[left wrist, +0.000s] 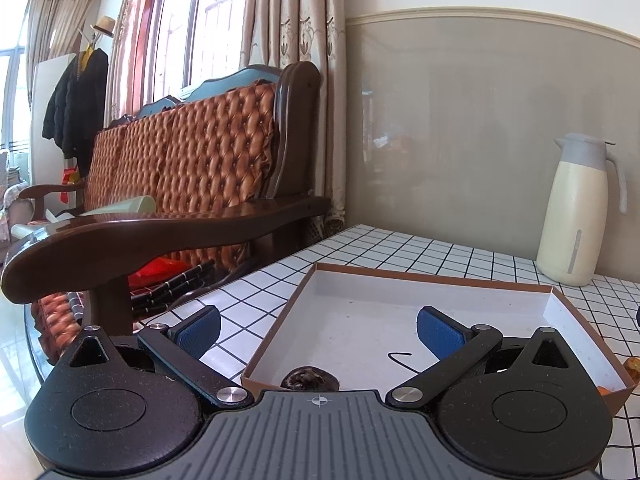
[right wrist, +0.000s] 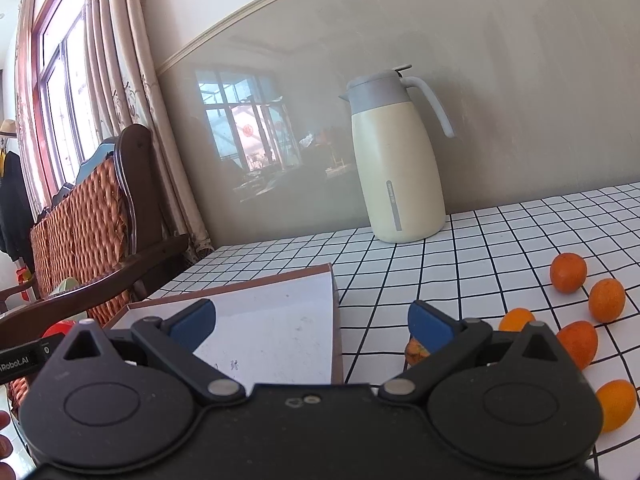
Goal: Organize fruits
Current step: 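Withdraw both tools from the box back toward the fruit on the table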
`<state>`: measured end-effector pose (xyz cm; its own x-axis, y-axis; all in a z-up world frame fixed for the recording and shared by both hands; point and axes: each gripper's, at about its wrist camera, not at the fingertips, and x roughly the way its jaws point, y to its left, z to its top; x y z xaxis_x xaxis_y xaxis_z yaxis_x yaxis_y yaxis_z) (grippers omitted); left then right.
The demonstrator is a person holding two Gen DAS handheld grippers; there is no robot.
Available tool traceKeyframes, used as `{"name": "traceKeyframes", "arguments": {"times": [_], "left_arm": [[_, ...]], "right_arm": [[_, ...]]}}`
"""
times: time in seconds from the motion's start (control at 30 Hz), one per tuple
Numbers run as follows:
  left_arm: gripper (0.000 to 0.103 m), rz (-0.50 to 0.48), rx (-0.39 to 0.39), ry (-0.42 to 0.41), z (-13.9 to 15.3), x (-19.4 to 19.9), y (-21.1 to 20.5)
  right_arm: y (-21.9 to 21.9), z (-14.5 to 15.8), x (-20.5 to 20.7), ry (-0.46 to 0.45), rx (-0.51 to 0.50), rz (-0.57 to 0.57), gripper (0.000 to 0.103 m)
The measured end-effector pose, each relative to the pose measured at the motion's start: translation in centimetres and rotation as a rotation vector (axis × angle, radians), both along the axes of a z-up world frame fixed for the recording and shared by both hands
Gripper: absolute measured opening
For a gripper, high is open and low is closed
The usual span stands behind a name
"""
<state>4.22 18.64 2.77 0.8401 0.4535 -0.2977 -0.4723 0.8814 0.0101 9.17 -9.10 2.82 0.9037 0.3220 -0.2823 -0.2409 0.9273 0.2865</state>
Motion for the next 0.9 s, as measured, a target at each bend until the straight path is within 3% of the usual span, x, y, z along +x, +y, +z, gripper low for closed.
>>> {"name": "traceKeyframes", "arguments": {"times": [0.3,0.47,0.73,0.9], "left_arm": [[0.103,-0.011,0.029,-0.001,0.3,-0.3,-1.5],[0.103,-0.037,0.038,-0.019,0.7,-1.4,-2.4],[0.103,-0.094,-0.013,-0.017,0.4,-2.3,-3.7],[0.103,-0.133,-0.013,-0.012,0.1,-2.2,-5.3]], "right_arm": [[-1.3,0.2,-1.1,-0.013,0.000,0.018,0.097],[-1.4,0.5,-2.4,-0.070,-0.050,0.046,0.097],[-1.9,0.7,-4.3,-0.116,-0.130,0.089,0.097],[-3.6,0.9,-5.0,-0.100,-0.124,0.068,0.097]]}}
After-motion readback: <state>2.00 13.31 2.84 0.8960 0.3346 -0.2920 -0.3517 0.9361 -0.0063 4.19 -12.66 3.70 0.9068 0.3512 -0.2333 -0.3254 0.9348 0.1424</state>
